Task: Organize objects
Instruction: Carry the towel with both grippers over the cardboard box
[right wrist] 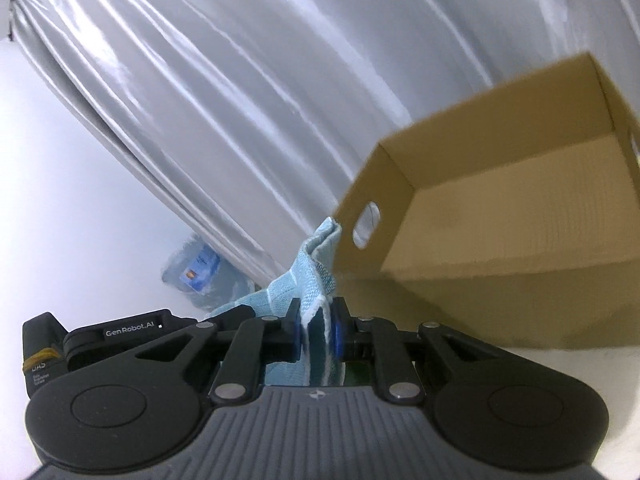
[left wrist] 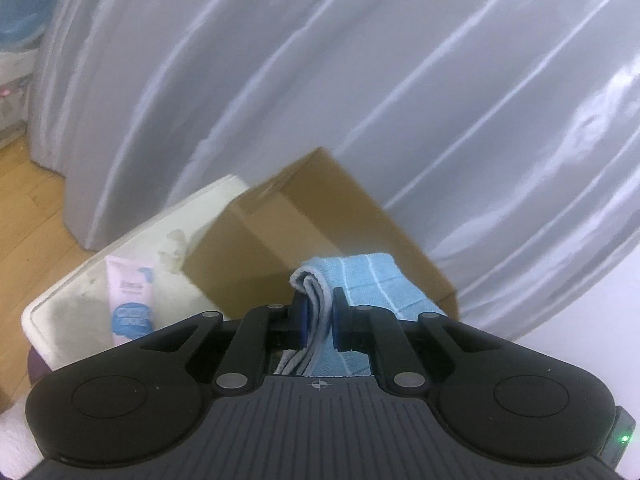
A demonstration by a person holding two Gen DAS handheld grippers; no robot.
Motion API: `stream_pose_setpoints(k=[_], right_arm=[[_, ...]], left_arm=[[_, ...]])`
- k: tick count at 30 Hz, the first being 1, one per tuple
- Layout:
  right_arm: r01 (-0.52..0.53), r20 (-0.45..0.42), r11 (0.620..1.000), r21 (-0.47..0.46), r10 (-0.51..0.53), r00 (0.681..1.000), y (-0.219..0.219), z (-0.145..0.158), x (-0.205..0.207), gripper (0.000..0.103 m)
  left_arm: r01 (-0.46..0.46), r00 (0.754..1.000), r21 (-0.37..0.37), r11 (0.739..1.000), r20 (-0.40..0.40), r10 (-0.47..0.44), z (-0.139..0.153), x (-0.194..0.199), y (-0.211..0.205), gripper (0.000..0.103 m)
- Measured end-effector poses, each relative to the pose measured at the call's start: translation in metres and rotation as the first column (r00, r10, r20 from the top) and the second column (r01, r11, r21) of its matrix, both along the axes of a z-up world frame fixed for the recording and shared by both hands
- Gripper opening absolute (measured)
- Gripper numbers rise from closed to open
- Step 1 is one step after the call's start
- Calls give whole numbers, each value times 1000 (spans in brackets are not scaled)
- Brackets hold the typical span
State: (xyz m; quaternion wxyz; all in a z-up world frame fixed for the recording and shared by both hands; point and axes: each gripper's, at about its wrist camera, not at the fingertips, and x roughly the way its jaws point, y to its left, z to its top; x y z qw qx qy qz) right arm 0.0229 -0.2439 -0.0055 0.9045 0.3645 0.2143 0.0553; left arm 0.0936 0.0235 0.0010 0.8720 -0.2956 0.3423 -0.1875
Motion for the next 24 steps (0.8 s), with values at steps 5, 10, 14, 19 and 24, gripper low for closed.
stream_pose_setpoints(k=[5, 10, 14, 19, 24], right_arm=[[12, 46, 999, -51, -10, 999, -19, 29, -16, 16], [8, 56, 992, -126, -1, 998, -55, 56, -18, 16], [-15, 19, 981, -193, 19, 1000, -91, 69, -3, 16], [-73, -92, 971, -227, 53, 994, -132, 67, 34, 16], [-130, -208, 961, -244, 79, 975, -160, 51, 86, 16]], left_arm=[[18, 999, -20, 1000, 46, -17, 21, -7, -25, 9], [53, 997, -49, 997, 58, -50, 33, 2, -63, 9], [68, 997, -76, 995, 46, -65, 32, 24, -98, 9], [57, 998, -53, 997, 7, -57, 14, 60, -140, 9], [57, 997, -26, 998, -56, -58, -7, 97, -173, 9]])
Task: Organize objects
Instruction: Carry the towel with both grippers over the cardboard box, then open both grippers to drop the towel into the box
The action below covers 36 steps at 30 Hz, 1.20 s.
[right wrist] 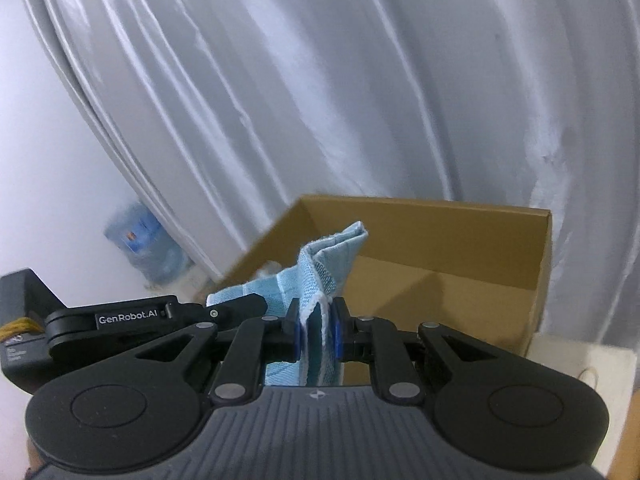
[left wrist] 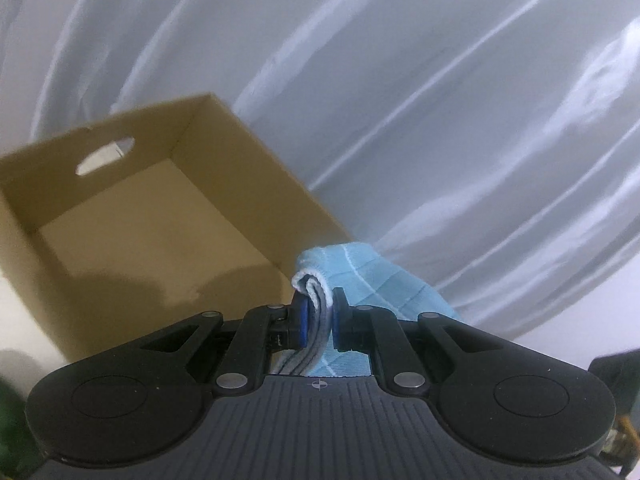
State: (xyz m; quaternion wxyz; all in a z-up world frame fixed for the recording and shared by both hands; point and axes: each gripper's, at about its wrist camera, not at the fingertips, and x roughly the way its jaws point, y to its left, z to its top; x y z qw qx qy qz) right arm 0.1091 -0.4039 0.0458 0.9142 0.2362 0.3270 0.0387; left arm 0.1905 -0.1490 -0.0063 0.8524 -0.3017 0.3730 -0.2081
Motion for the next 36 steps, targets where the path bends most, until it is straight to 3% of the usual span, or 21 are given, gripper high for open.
stream_pose_setpoints(k=[10, 16, 19, 20, 22, 25, 28, 32, 36], right_arm=[[-58, -192, 992, -115, 35, 981, -33, -24, 80, 16], [-55, -279, 980, -192, -1, 960, -41, -39, 89, 16], [-47, -339, 972, -232, -36, 940, -42, -46, 92, 20], [-39, -351, 968, -247, -52, 935, -42, -46, 91, 22], [-40, -342, 967, -250, -49, 938, -42, -44, 87, 26], [-14, -308, 956, -294, -81, 948, -42, -39, 81, 68], [-2, -273, 948, -319, -90, 958, -38, -27, 68, 69], [33, -221, 958, -283, -99, 970, -34, -4, 51, 69], [65, -126, 966, -250, -99, 987, -21, 26, 20, 71]], left_arm=[[-4, 994, 38, 999, -111, 8, -36, 48, -30, 10], [36, 988, 74, 997, -153, -24, -51, 54, -44, 11], [56, 984, 108, 993, -174, -36, -56, 57, -50, 17], [55, 983, 113, 992, -180, -34, -57, 56, -50, 23], [51, 984, 124, 991, -175, -28, -56, 56, -50, 35], [35, 988, 157, 987, -151, -11, -50, 51, -50, 54], [32, 992, 171, 985, -129, -10, -41, 42, -48, 59], [30, 996, 194, 981, -90, -13, -25, 27, -43, 64], [25, 1000, 230, 973, -16, -22, -2, 6, -34, 77]])
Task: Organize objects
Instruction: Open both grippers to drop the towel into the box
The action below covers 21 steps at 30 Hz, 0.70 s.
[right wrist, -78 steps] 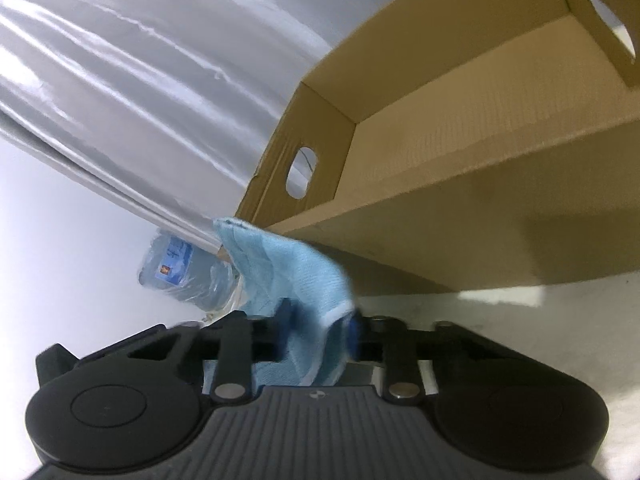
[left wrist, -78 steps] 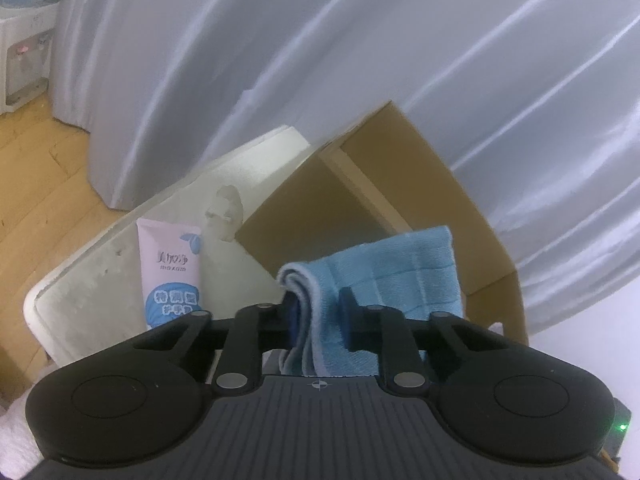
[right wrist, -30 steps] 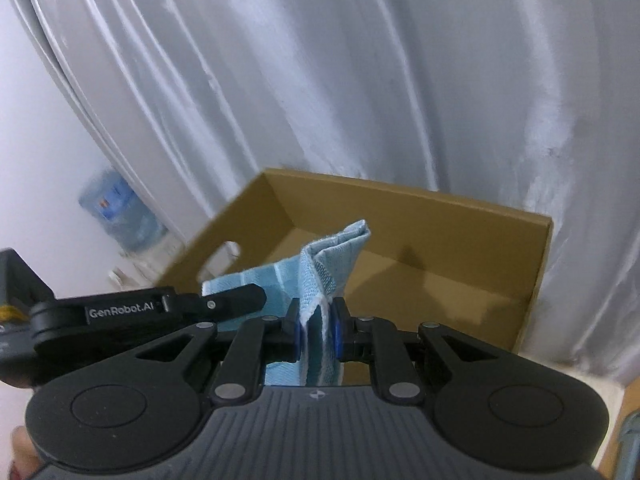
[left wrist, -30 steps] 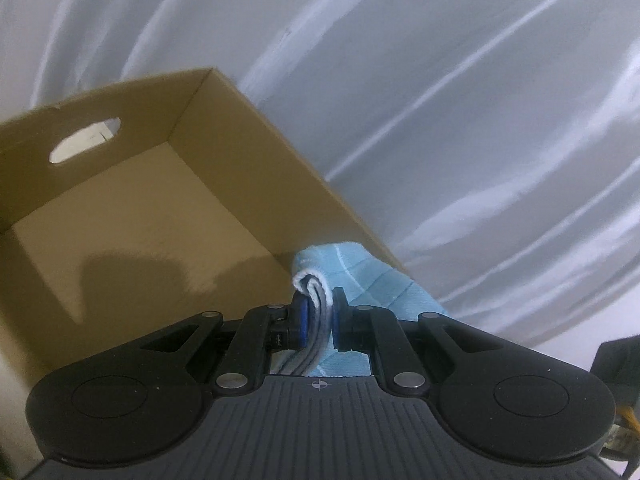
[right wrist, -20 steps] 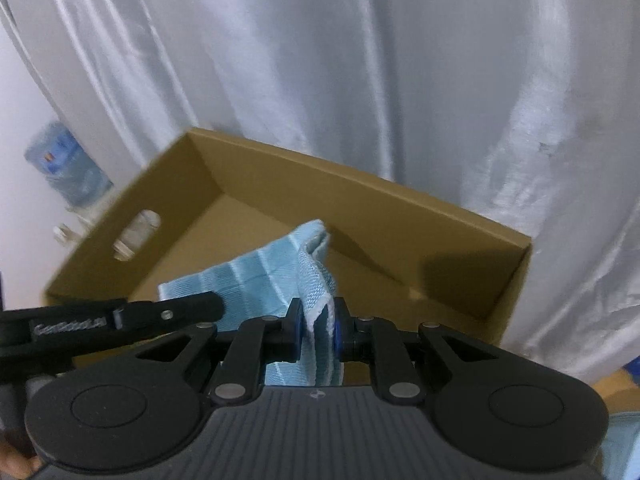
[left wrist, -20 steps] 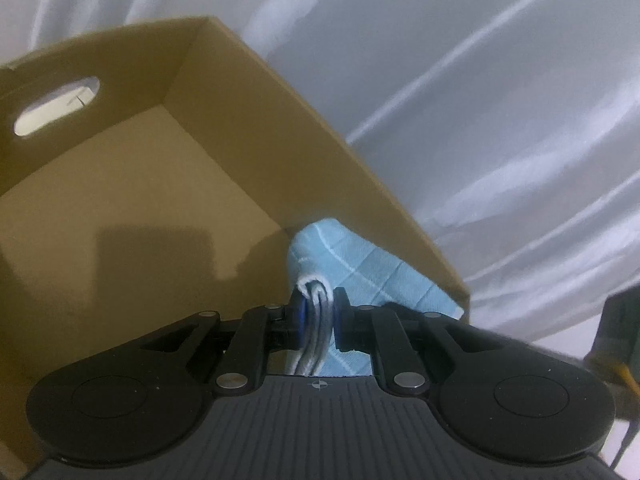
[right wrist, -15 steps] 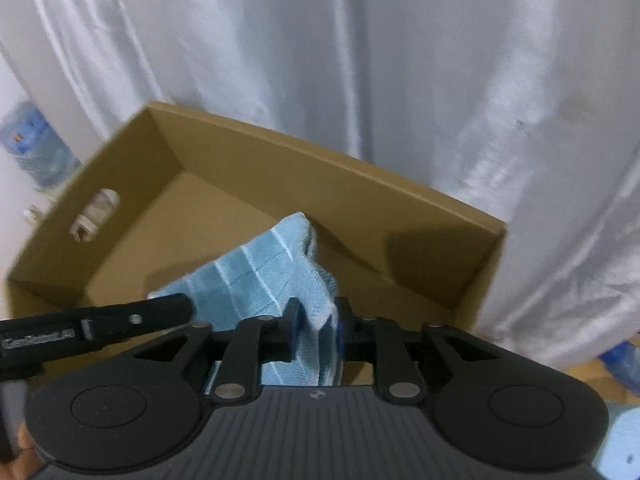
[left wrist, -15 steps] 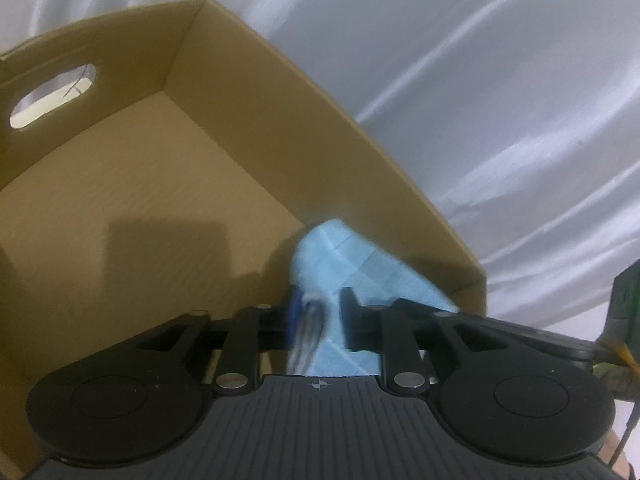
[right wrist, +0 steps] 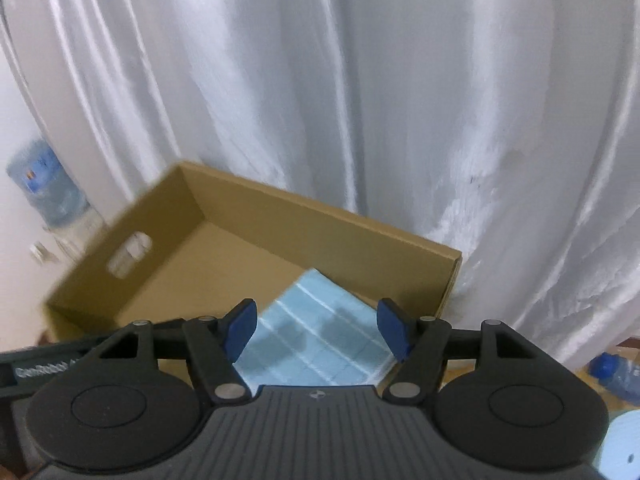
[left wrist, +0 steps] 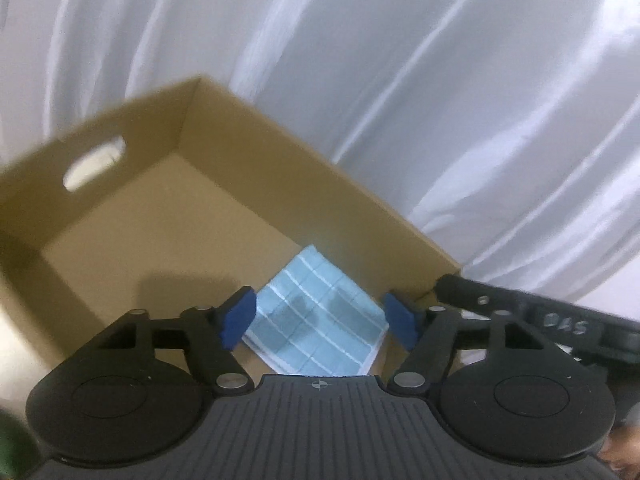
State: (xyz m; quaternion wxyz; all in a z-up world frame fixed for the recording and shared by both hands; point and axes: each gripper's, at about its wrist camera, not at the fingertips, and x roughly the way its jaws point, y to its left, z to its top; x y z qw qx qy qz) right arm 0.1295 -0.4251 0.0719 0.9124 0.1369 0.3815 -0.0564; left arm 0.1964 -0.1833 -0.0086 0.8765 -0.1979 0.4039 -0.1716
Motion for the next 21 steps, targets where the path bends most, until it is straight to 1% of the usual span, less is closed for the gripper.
stream_pose_setpoints(k=[1, 2, 3, 5, 7, 10, 14, 18, 21], right_arm=[[1, 25, 1000, 9, -1, 1000, 1, 7, -5, 75], [1, 56, 1000, 20, -2, 998, 5, 15, -18, 80], [3, 82, 1000, 29, -5, 997, 9, 22, -30, 82], [7, 130, 999, 43, -13, 991, 18, 34, -53, 94], [14, 169, 999, 49, -22, 985, 29, 43, -74, 100], [24, 206, 998, 53, -35, 978, 49, 50, -100, 103], [28, 225, 997, 76, -44, 973, 76, 51, -119, 103], [46, 236, 995, 88, -66, 970, 105, 47, -132, 103], [51, 243, 992, 115, -78, 967, 123, 45, -137, 103]], left_arm=[[2, 1000, 7, 1000, 23, -2, 7, -8, 3, 81], [2, 999, 13, 1000, 42, -3, 12, -16, 6, 88], [0, 998, 18, 1000, 62, -1, 18, -26, 12, 94], [-14, 994, 27, 1000, 106, 11, 27, -44, 23, 100], [-25, 990, 48, 999, 141, 18, 38, -62, 35, 102], [-57, 984, 67, 996, 174, 45, 50, -87, 55, 102], [-112, 975, 58, 992, 201, 98, 59, -112, 85, 102], [-129, 976, 50, 990, 183, 118, 61, -128, 116, 102], [-103, 982, 50, 993, 162, 94, 59, -138, 135, 102]])
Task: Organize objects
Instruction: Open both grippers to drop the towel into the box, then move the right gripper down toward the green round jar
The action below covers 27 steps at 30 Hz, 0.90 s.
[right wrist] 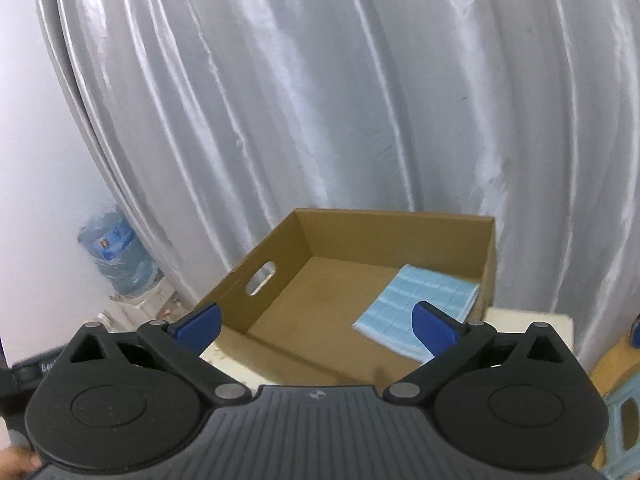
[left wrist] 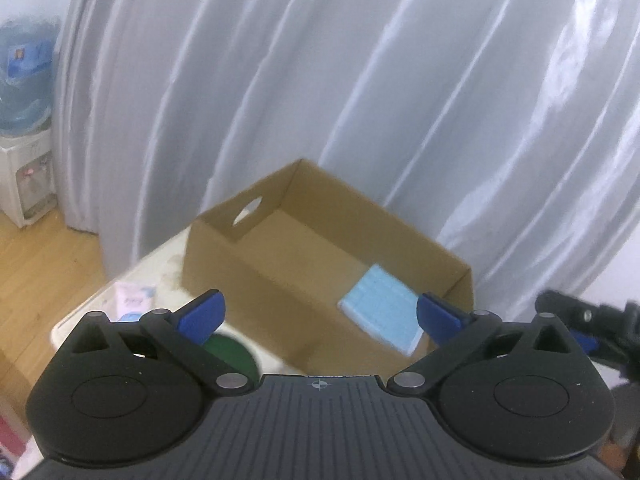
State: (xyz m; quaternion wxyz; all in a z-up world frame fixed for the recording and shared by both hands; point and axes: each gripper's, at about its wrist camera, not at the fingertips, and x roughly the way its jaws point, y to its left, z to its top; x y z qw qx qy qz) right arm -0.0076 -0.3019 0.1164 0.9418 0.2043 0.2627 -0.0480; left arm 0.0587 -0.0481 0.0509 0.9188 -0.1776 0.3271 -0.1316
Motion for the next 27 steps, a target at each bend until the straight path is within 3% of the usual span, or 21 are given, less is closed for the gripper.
stream_pose_setpoints(k=[4, 9, 20, 27], right_arm=[[10, 3, 999, 33, -10, 1000, 21, -2, -3, 103], [8, -11, 1000, -3, -8, 1000, 51, -4, -6, 103], [4, -44, 998, -63, -6, 999, 93, -4, -7, 103], [2, -52, 984, -179, -12, 999, 115, 0, -3, 103]], left_arm=[[15, 1000, 21, 1000, 9, -16, -4, -10, 16, 103], [-1, 1000, 65, 998, 15, 0, -8, -20, 33, 103], [38, 999, 3, 999, 9, -39, -11, -32, 64, 103], [-22, 1000, -95, 995, -11, 21, -18, -38, 85, 103]])
